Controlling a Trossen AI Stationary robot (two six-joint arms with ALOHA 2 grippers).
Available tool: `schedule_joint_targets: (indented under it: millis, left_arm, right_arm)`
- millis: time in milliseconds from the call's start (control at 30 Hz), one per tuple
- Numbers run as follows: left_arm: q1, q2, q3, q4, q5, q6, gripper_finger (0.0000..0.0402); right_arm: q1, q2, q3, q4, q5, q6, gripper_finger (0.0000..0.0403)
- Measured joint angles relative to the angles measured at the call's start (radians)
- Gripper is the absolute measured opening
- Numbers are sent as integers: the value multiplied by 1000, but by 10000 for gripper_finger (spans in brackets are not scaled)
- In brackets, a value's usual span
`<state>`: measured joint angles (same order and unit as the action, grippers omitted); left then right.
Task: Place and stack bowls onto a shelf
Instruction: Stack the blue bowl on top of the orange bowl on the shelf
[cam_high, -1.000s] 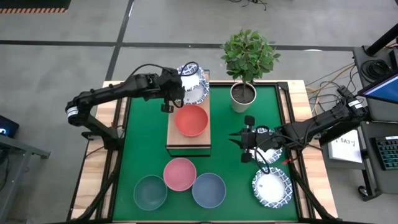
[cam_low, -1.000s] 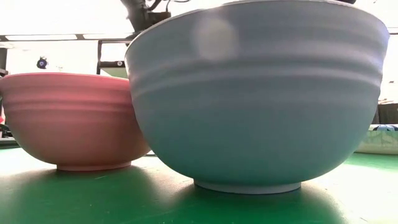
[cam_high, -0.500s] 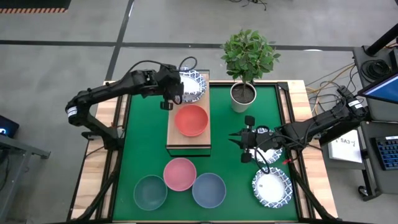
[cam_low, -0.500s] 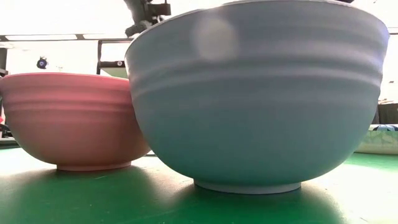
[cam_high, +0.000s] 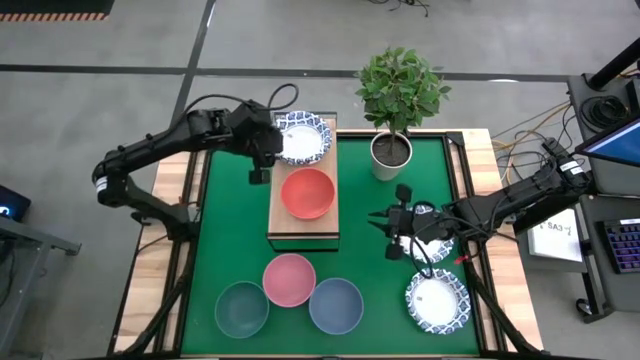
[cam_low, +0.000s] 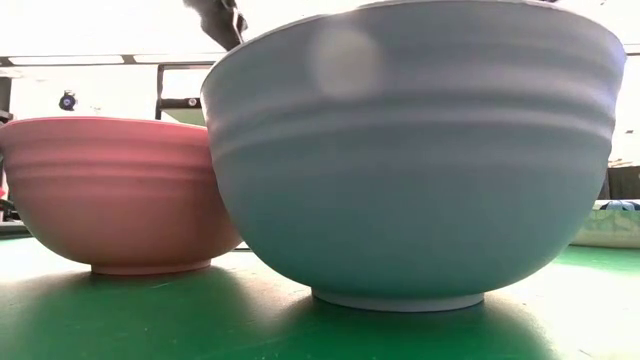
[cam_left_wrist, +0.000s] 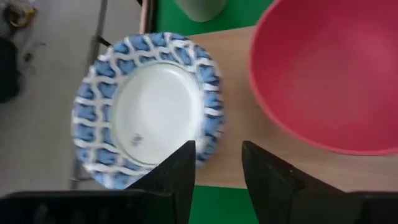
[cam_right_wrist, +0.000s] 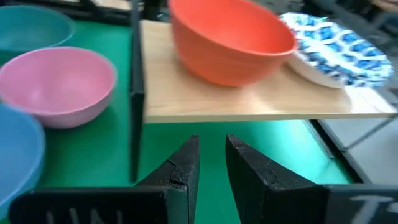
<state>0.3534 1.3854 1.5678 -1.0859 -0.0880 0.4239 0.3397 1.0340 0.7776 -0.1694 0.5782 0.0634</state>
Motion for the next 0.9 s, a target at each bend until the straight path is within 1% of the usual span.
schedule_joint_targets:
  millis: [100,200,267,400,500,600,700,800,900]
  left_arm:
    - [-8,-60,-66,50,-6,-125,104]
    - [-29,-132,-157,142,-18,-255,94]
    - [-56,-184,-235,220,-19,-306,89]
    - [-124,-285,-424,433,-39,-350,81]
    - [-173,-352,-562,608,-58,-359,79]
    - [-213,-403,-663,734,-58,-376,79]
    - [-233,-442,-721,786,-58,-384,79]
    - [-239,-469,-754,793,-59,-407,79]
    - [-239,-486,-773,797,-59,-431,79]
  right_arm:
    - [-10,-12,0,-1,41,18,68]
    - [-37,-38,10,-19,19,65,67]
    - [-57,-50,30,-36,-11,100,63]
    - [-83,-51,86,-106,-50,156,48]
    - [-98,-38,138,-184,-116,216,38]
    - [-102,-17,193,-276,-188,281,31]
    - [-101,12,253,-367,-222,345,25]
    - [-101,53,313,-465,-228,402,20]
    - [-101,104,371,-564,-257,437,17]
